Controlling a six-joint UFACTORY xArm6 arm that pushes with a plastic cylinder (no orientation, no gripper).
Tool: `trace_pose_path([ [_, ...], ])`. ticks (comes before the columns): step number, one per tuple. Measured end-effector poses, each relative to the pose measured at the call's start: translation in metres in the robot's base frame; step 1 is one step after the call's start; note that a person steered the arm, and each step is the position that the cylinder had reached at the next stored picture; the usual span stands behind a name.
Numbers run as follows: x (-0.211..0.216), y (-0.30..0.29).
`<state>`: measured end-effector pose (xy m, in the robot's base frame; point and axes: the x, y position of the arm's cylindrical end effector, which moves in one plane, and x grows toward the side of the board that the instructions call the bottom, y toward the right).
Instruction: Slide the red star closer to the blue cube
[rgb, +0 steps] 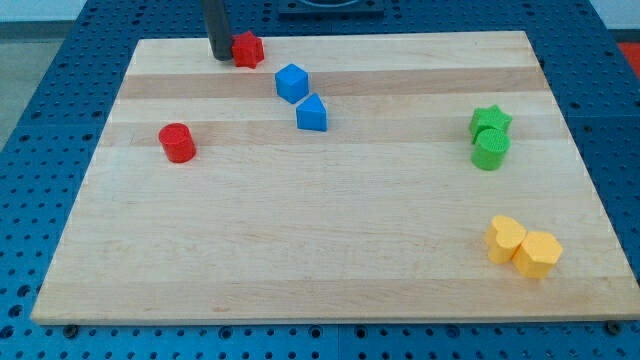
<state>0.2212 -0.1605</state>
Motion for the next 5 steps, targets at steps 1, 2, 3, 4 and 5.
trace_pose_path([
  [1, -0.019, 0.0],
  [2, -0.02, 0.0],
  [3, -0.02, 0.002],
  [4, -0.018, 0.021],
  [5, -0.018, 0.043],
])
